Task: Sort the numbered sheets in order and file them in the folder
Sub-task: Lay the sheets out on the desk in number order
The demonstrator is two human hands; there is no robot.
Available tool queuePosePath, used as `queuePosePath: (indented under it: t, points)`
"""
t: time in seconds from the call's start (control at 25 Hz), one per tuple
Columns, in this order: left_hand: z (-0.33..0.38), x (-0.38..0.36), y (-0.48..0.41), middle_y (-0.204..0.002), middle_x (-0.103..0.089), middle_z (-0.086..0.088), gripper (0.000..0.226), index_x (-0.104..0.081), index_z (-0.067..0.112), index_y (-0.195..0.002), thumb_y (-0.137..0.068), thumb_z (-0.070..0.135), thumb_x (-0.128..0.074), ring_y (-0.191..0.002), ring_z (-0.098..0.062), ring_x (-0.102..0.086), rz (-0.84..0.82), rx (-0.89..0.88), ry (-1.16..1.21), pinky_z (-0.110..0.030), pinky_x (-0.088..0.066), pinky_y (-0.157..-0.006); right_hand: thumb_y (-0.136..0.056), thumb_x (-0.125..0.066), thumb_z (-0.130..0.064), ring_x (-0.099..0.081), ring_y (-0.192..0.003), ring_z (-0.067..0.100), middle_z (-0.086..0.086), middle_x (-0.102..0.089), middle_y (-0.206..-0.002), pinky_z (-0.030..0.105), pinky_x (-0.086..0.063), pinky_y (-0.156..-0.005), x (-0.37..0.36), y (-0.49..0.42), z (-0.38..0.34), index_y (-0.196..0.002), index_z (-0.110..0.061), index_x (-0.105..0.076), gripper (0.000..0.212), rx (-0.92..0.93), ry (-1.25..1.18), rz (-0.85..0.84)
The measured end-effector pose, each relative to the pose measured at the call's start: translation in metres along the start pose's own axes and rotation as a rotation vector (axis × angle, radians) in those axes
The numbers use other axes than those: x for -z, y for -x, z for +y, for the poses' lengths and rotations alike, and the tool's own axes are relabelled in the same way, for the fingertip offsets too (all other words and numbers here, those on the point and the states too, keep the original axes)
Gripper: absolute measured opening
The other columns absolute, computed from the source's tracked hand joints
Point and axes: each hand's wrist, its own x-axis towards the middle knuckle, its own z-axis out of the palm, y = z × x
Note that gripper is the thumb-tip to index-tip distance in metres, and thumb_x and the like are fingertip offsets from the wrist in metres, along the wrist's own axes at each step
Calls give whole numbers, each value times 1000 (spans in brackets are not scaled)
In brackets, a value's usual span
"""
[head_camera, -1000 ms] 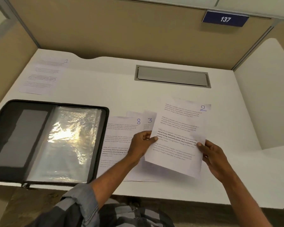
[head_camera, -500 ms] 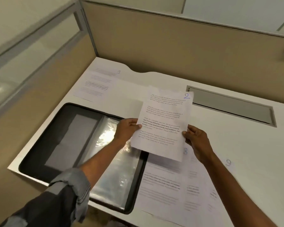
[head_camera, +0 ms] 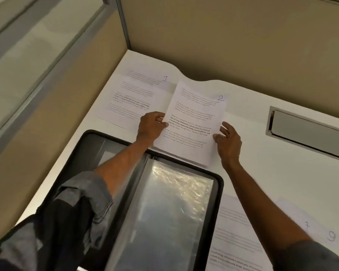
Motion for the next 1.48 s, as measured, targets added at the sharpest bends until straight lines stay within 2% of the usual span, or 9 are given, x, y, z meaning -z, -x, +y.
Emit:
queuePosePath:
  t: [0.12,0.2,0.24,0.32,0.56,0.72,1.0,1.2,1.48]
  points:
    - [-13,-5,-26,-108,-72,-4,40,-71,13,-120,-82,11,-84,-95,-12,-65,-3,-35,-67,-23,-56,-86,-96,-64,-3,-68,-99,5,1,-61,-139,0,-46,-84,-21,-14,9,-141,-11,-56,47,82,162,25]
    - [-23,-8,-39,-108,-66,-2,39,-68,18,-117,-82,9,-83,-94,-13,-61,-2,-79,-122,-32,-57,-93,-97,-65,-5,-58,-130,27,0,-50,-150,19,-46,-106,-33,-21,16,-143,-10,-53,48,162,244,16]
    - [-27,-9,-42,-113,-63,-1,44,-65,18,-122,-83,9,-83,-94,-13,-59,4,-121,-150,-32,-56,-92,-98,-66,-9,-44,-143,32,3,-39,-159,30,-37,-118,-38,-22,19,-146,-10,-50,51,227,327,5]
    - [-34,-11,-43,-128,-57,-3,54,-58,16,-134,-85,10,-80,-103,-18,-58,39,-258,-221,-31,-54,-93,-100,-64,-20,-12,-157,30,8,-16,-169,31,-13,-124,-51,-22,23,-152,-11,-41,58,350,529,-64]
    - [-42,-33,-29,-149,-53,-14,48,-52,5,-145,-101,21,-60,-138,-30,-48,-67,-659,-465,-44,-42,-113,-105,-51,-42,-6,-157,30,11,-9,-170,43,-11,-126,-86,-15,34,-161,-10,-23,70,383,763,-240]
    - [-61,-50,-26,-166,-22,-19,62,-29,1,-157,-106,31,-49,-155,-32,-19,-151,-656,-686,-47,-20,-126,-105,-47,-46,-4,-157,30,13,-8,-170,42,-10,-127,-87,-19,34,-161,-10,-20,72,373,806,-273]
    - [-40,-47,-3,-168,-14,-16,63,-20,5,-160,-107,38,-28,-157,-31,-10,-110,-614,-736,-48,-11,-128,-108,-44,-41,-5,-158,24,9,-9,-170,44,-13,-128,-48,24,17,-162,-10,-17,68,422,656,-224]
    - [-24,-76,119,-170,-10,-10,59,-20,6,-161,-109,34,-30,-158,-26,-2,-195,-674,-556,-44,-4,-128,-109,-44,-38,5,-157,9,-2,-4,-171,33,-4,-128,32,151,60,-162,-17,-17,63,384,573,-235]
    - [-50,-163,343,-171,-5,-6,63,-16,11,-162,-109,44,-26,-158,-20,2,-463,-739,-547,-47,-10,-128,-106,-35,-47,10,-156,8,-6,6,-170,42,-3,-129,184,269,193,-163,-21,-8,68,146,697,-17]
